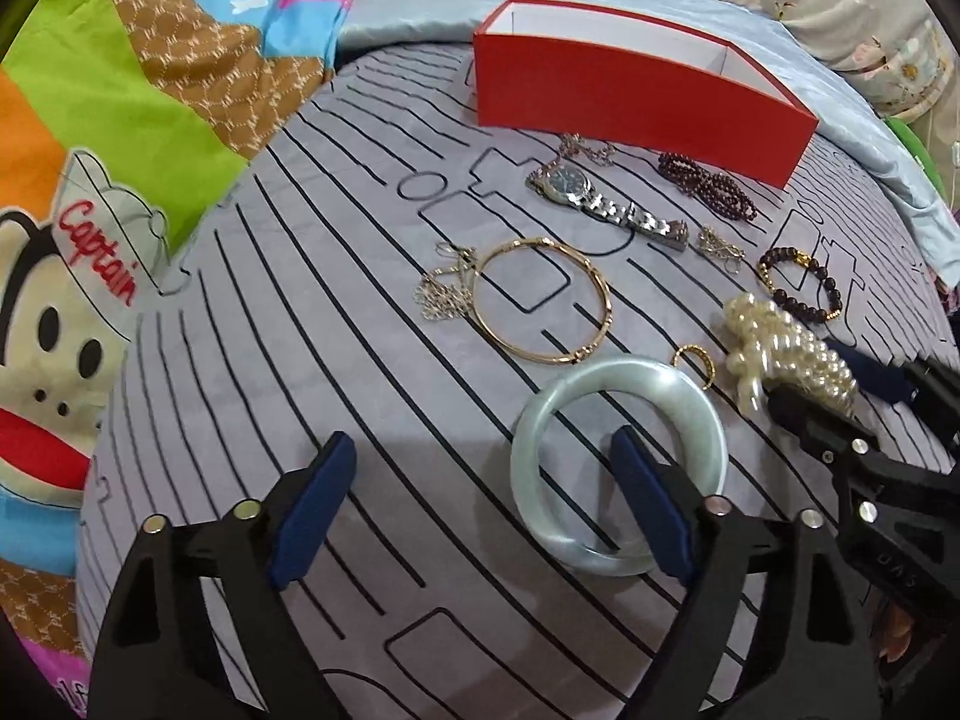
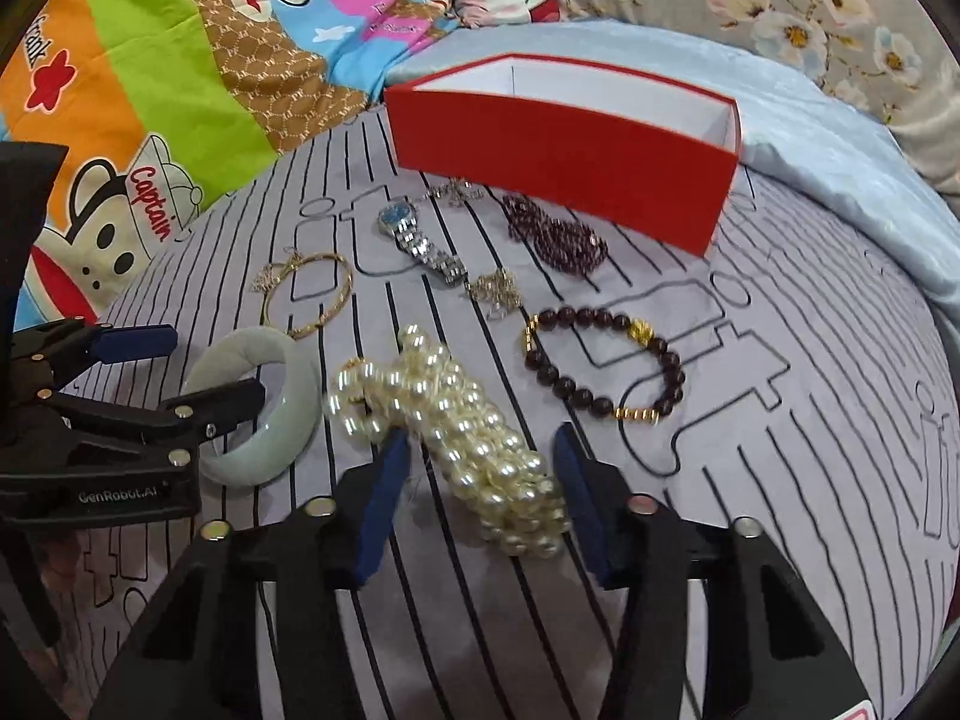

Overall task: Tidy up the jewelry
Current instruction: 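Move left gripper to the jade bangle while right gripper approaches the pearl bracelet, then close left gripper on the jade bangle rim while right gripper grasps the pearl bracelet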

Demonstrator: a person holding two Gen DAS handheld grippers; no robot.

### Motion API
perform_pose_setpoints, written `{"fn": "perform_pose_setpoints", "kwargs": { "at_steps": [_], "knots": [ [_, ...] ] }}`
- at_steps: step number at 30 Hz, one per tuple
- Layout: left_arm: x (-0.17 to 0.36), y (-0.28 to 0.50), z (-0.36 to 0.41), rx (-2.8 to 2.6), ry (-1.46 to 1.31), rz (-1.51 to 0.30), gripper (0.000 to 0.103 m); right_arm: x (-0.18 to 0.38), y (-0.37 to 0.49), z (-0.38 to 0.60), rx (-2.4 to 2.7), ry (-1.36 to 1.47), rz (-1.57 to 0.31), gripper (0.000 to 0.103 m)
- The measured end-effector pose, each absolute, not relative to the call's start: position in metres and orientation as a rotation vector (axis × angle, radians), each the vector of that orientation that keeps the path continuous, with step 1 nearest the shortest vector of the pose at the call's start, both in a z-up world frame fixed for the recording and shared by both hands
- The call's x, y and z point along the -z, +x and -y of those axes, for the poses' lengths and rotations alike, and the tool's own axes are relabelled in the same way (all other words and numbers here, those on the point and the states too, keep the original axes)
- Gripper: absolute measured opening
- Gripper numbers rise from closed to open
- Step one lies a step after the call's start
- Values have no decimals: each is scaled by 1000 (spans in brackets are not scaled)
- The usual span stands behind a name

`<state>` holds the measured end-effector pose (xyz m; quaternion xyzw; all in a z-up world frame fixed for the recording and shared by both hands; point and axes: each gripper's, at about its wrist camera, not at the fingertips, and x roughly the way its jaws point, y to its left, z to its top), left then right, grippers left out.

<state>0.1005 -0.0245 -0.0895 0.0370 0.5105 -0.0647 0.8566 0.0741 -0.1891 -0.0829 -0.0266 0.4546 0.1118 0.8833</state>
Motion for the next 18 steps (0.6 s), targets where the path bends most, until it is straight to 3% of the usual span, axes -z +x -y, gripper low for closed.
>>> {"fn": "perform_pose_setpoints", "kwargs": {
  "at_steps": [4, 9, 17, 18],
  "knots": [
    [89, 100, 27, 144, 82, -1061, 77, 82, 68, 193, -218, 3, -954, 30],
    [87, 98, 30, 174, 87, -1045, 63, 81, 61, 195, -193, 58, -955, 30],
    [82, 96, 30, 228, 81, -1039, 13, 74, 50, 195, -150, 115, -948, 28],
    [81, 95, 30, 233, 79, -1040, 12, 73, 49, 195, -143, 119, -947, 28]
  ]
}}
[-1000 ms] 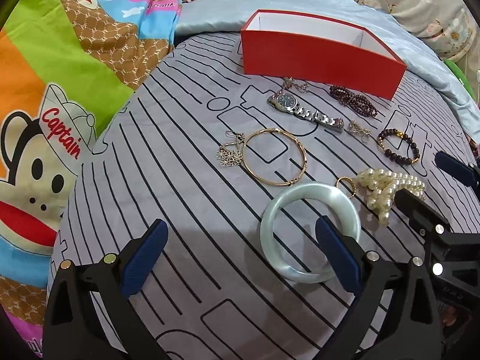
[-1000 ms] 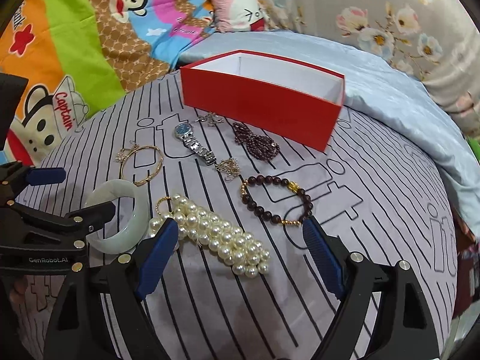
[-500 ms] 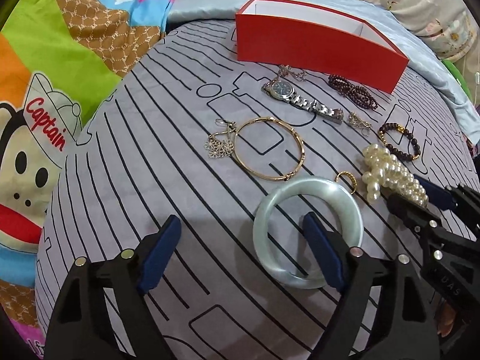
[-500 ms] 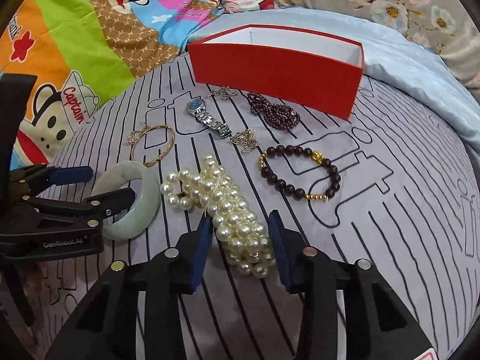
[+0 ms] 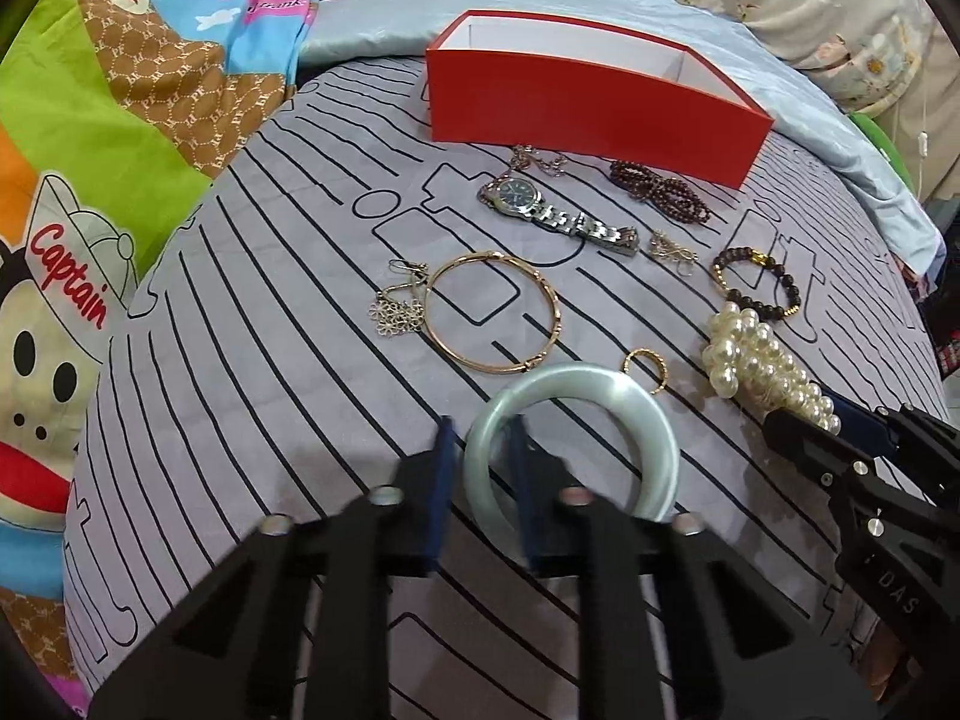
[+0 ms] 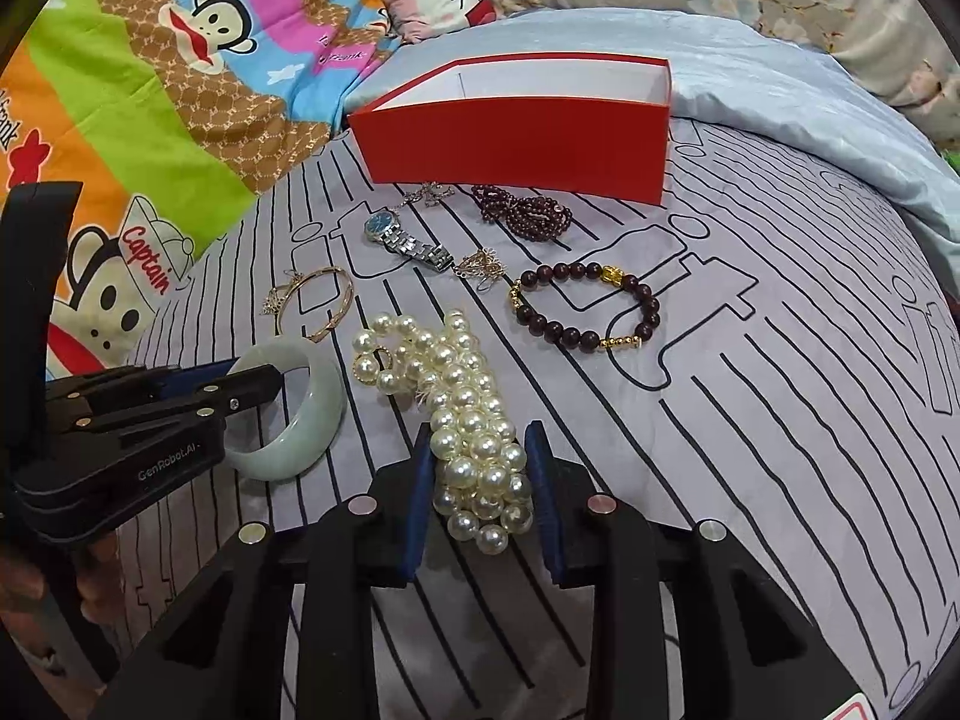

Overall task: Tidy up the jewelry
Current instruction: 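Close left gripper on the jade bangle rim while right gripper grasps the pearl bracelet, then lift the jade bangle and pearl bracelet and carry both over the red box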

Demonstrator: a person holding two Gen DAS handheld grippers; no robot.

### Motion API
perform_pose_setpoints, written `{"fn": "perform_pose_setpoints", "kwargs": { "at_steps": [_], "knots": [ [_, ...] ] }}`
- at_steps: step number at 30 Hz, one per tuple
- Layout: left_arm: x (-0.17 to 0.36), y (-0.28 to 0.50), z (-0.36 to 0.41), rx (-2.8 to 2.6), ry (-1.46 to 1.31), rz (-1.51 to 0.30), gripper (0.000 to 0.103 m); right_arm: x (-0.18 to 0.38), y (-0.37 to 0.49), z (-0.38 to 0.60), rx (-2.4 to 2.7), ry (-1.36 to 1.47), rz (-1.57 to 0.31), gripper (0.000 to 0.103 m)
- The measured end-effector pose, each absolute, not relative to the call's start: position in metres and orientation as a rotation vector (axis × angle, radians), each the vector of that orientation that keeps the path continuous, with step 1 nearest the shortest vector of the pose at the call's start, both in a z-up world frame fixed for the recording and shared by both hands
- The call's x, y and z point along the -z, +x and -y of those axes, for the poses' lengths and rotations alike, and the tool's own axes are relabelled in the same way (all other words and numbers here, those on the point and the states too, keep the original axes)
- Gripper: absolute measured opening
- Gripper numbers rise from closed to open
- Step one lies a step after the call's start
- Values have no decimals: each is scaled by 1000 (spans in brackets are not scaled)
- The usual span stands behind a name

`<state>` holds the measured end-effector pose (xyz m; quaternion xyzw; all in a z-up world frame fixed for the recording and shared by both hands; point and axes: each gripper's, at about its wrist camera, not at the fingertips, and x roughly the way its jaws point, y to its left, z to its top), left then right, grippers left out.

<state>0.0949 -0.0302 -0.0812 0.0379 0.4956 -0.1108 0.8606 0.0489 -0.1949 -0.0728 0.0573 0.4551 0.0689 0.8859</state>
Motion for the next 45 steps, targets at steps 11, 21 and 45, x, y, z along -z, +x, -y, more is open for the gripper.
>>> {"fn": "perform_pose_setpoints", "kwargs": {
  "at_steps": [11, 21, 45],
  "knots": [
    [70, 87, 26, 266, 65, -1021, 11, 56, 38, 197, -108, 149, -906, 27],
    [50, 76, 29, 302, 62, -978, 12, 42, 32, 202, -92, 144, -870, 27],
    [-24, 133, 39, 343, 41, -825, 12, -40, 89, 221, -71, 108, -696, 27]
  ]
}}
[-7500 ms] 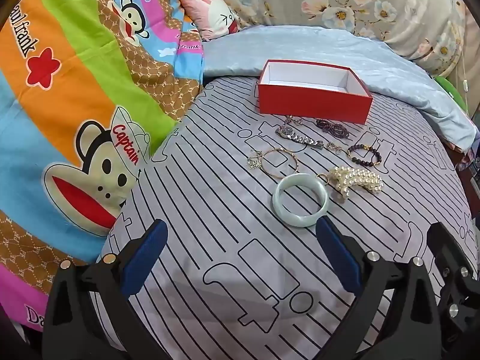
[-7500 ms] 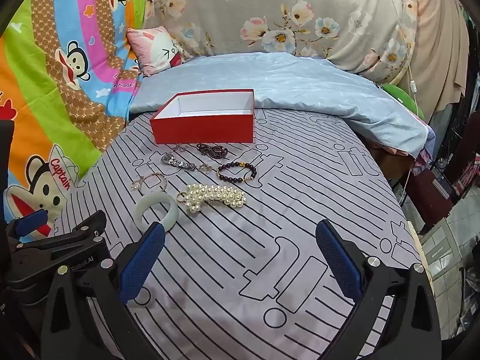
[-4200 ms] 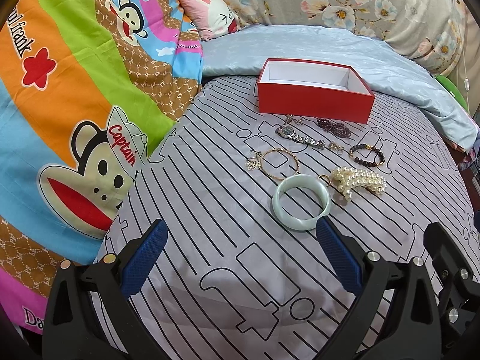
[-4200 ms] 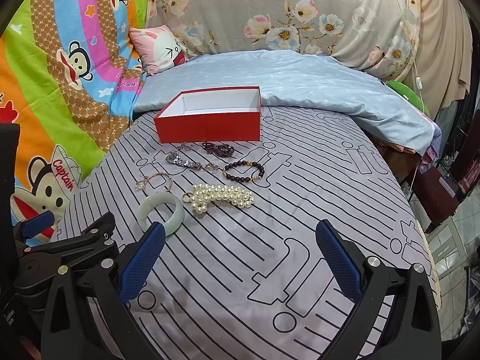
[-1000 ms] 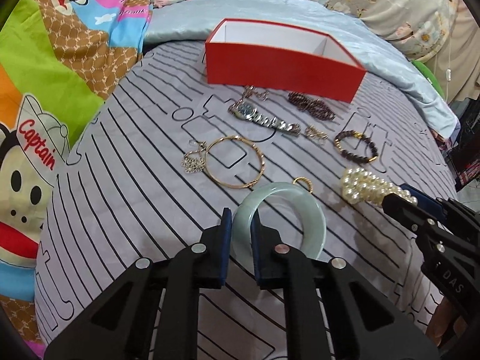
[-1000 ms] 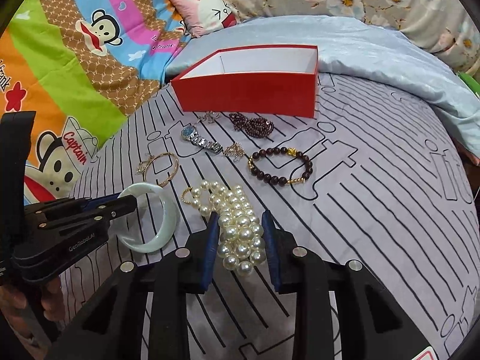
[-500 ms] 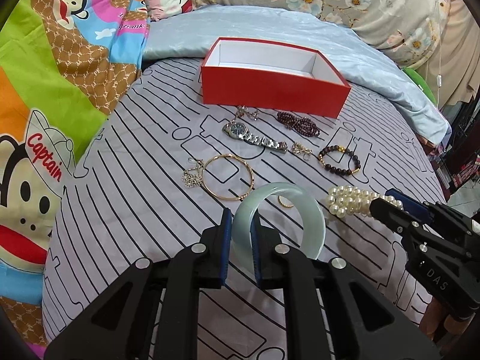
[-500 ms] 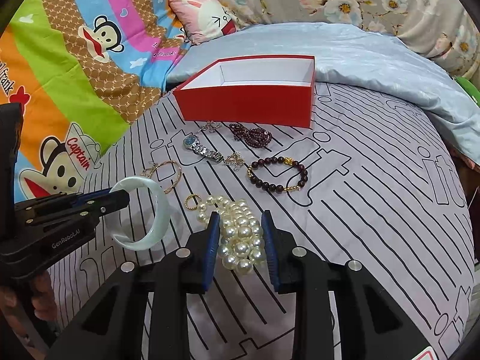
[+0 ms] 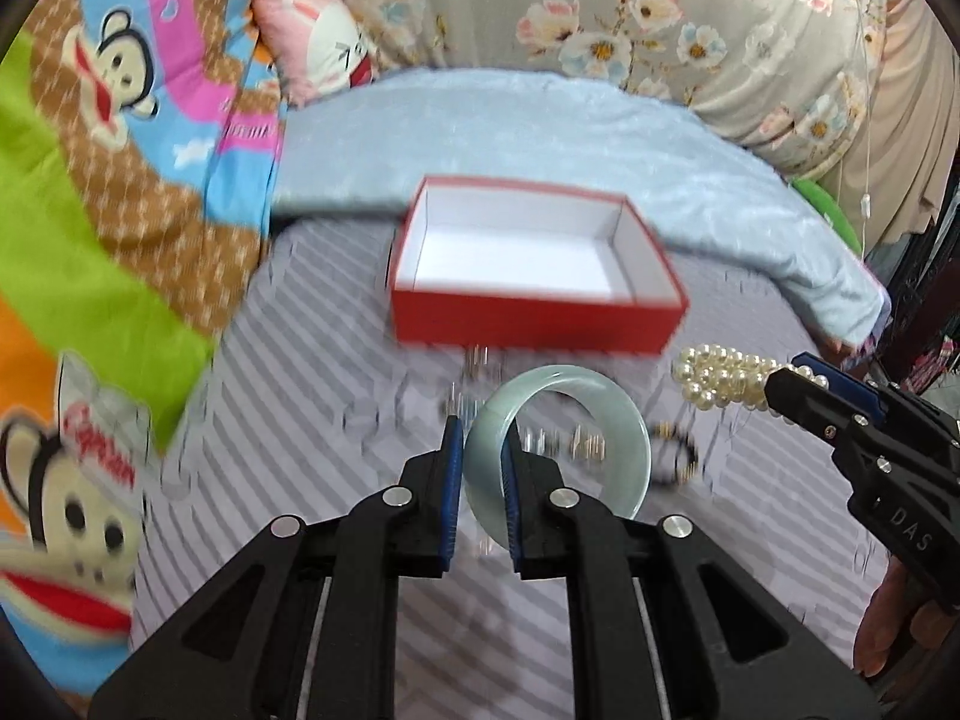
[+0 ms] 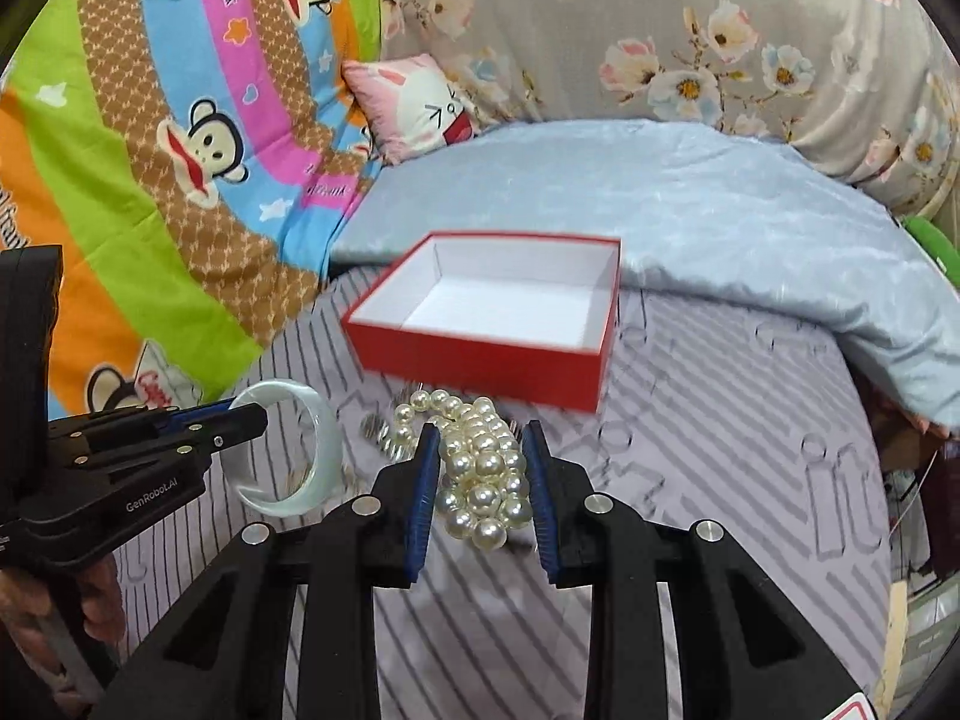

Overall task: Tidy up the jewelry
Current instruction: 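Lift the jade bangle and pearl bracelet and carry both over the red box, then lower both items into the red box and open both grippers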

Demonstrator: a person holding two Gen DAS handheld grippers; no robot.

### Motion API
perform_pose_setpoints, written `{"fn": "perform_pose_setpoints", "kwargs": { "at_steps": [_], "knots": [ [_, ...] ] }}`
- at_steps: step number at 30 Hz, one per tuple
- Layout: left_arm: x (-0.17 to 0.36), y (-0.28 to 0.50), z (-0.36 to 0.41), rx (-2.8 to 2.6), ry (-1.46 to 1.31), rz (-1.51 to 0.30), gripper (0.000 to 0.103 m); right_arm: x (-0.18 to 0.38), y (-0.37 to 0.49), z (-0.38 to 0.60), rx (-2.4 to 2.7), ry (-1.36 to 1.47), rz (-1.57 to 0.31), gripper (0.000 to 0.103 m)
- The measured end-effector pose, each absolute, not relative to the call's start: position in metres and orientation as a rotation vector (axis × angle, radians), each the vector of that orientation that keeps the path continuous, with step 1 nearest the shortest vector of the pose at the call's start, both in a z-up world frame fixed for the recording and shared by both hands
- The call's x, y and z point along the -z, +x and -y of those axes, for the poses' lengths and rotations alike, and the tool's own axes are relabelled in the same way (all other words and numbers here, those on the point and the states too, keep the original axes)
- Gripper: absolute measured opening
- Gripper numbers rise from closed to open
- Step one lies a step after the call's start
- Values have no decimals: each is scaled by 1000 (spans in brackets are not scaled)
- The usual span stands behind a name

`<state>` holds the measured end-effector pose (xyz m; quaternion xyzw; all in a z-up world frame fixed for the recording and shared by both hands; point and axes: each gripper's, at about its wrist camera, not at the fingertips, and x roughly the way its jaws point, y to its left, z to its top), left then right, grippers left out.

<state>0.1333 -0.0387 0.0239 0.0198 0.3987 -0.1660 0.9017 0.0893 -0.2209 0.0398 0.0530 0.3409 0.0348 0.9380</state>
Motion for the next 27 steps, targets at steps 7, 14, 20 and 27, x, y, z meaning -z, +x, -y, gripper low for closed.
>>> {"fn": "perform_pose_setpoints", "kwargs": {
  "at_steps": [7, 14, 20, 27],
  "knots": [
    [-47, 214, 55, 337, 22, -759, 12, -55, 169, 242, -52, 118, -667, 27],
    [-24, 306, 80, 320, 21, -790, 12, -31, 251, 252, -30, 111, -719, 27],
    [-1, 357, 97, 310, 33, -829, 12, -8, 300, 266, -30, 127, -775, 27],
    [21, 387, 107, 300, 59, -874, 12, 14, 334, 271, -30, 121, -852, 27]
  ]
}}
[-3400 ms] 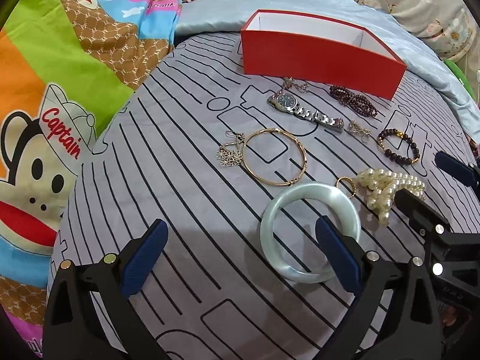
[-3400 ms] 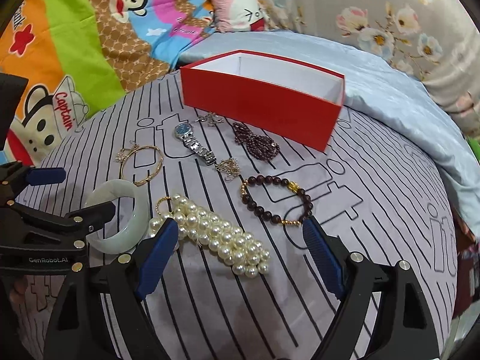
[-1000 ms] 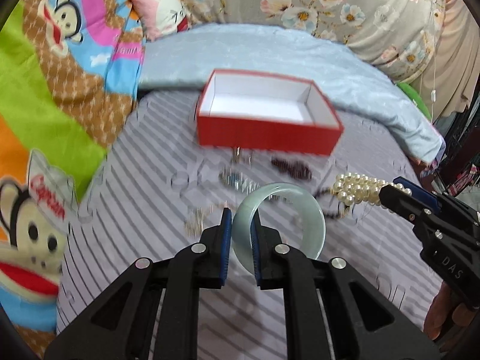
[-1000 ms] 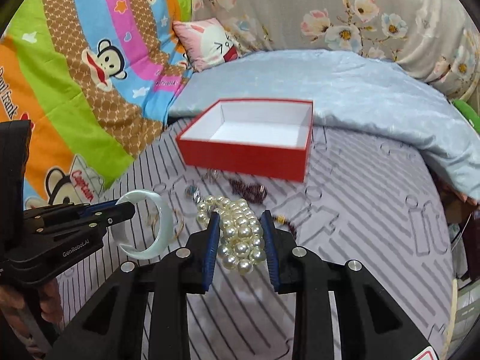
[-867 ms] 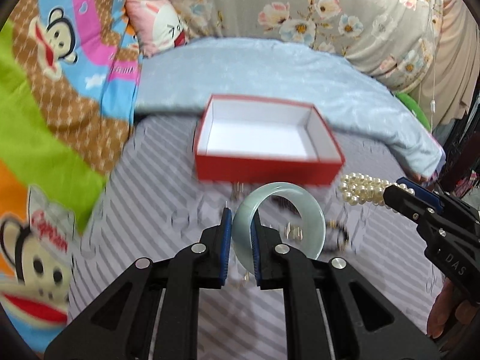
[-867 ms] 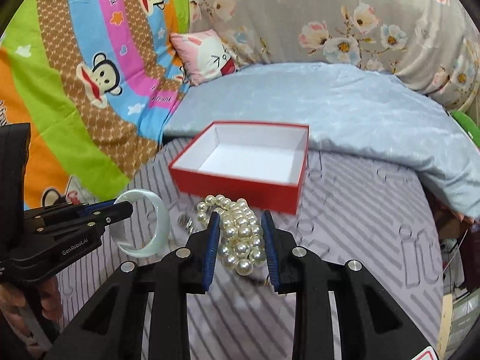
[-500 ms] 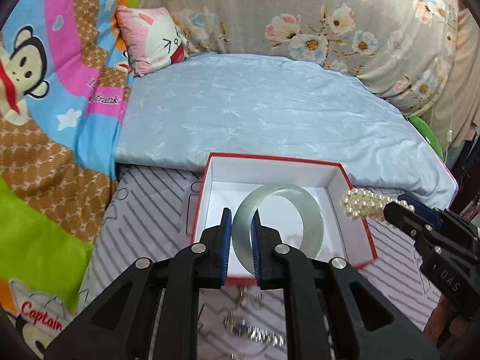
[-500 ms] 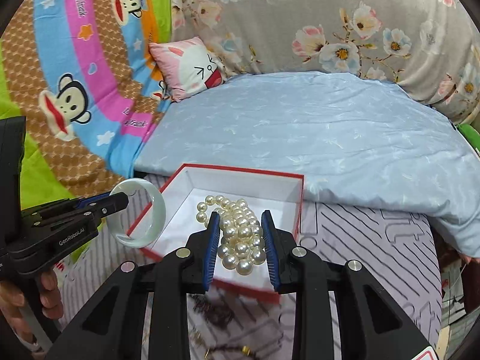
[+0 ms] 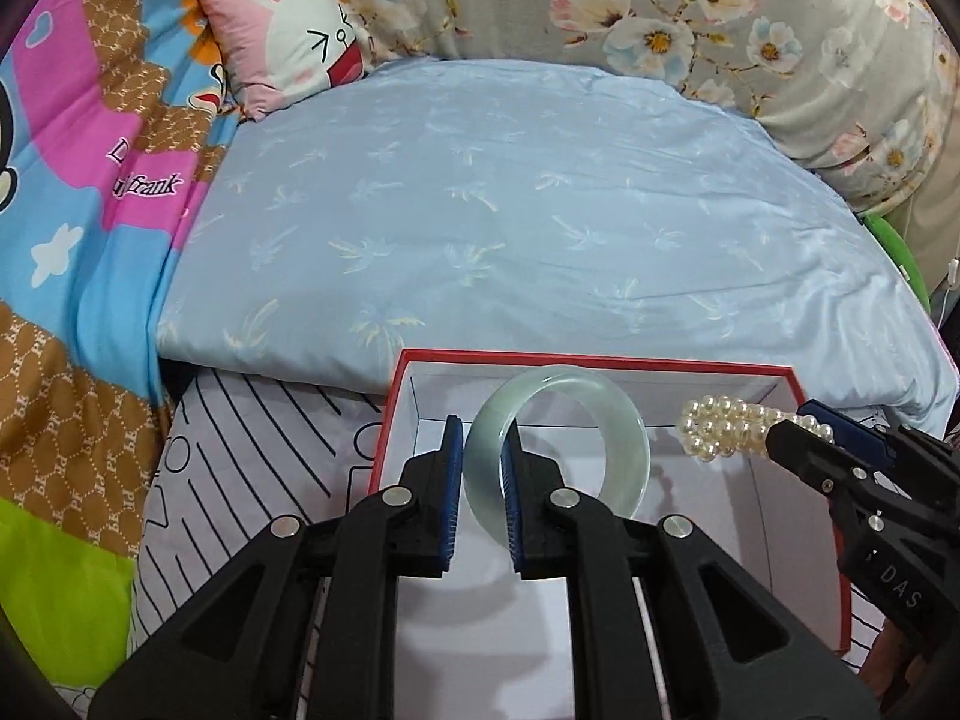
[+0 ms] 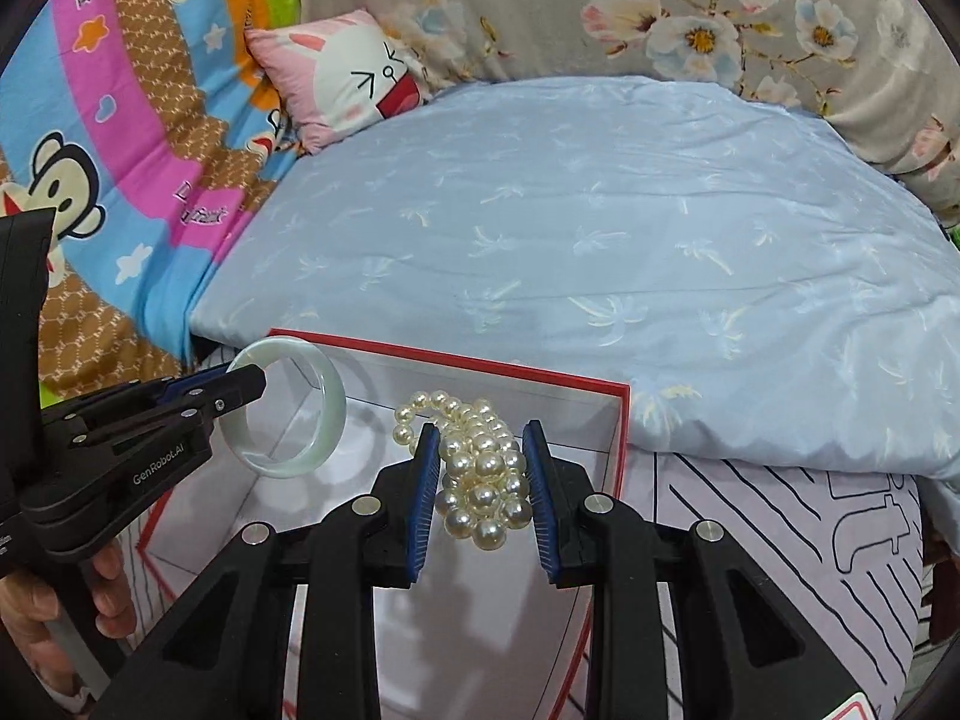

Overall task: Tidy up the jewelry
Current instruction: 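Lower both items into the red box and open both grippers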

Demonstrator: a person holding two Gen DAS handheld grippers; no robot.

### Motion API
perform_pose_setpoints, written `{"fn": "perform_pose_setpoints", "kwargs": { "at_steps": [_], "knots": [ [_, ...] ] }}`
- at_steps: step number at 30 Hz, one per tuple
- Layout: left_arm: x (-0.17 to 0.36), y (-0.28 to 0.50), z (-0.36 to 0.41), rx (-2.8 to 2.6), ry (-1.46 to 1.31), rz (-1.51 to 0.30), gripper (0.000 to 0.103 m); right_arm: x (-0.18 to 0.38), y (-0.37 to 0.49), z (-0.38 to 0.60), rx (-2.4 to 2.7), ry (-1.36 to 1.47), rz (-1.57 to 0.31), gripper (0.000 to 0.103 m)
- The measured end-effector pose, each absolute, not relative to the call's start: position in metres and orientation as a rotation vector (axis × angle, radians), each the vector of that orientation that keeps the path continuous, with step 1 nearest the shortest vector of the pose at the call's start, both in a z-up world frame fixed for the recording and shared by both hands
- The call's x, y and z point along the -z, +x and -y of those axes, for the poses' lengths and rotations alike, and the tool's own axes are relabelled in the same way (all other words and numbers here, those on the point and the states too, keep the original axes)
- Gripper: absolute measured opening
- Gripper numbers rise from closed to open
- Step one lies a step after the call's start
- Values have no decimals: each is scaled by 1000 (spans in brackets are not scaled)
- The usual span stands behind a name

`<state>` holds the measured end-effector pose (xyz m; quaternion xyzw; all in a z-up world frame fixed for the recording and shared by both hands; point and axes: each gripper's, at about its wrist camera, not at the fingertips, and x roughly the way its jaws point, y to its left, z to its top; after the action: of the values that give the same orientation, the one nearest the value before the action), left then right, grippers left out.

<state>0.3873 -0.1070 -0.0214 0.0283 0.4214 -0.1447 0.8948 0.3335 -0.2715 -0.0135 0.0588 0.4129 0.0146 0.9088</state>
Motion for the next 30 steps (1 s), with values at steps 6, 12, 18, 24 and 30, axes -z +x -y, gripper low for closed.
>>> {"fn": "perform_pose_setpoints", "kwargs": {
  "at_steps": [6, 12, 18, 24, 30],
  "knots": [
    [33, 397, 110, 297, 60, -915, 14, 24, 345, 273, -22, 104, -893, 28],
    [34, 399, 105, 256, 43, -893, 27, 16, 337, 279, 9, 105, -857, 42],
    [16, 391, 93, 238, 44, -844, 39, 0, 316, 281, -1, 128, -818, 45],
    [3, 368, 75, 239, 25, -830, 39, -15, 283, 267, -11, 106, -783, 45],
    [-10, 323, 52, 228, 28, -800, 44, -29, 234, 251, -27, 103, -742, 46]
  ]
}}
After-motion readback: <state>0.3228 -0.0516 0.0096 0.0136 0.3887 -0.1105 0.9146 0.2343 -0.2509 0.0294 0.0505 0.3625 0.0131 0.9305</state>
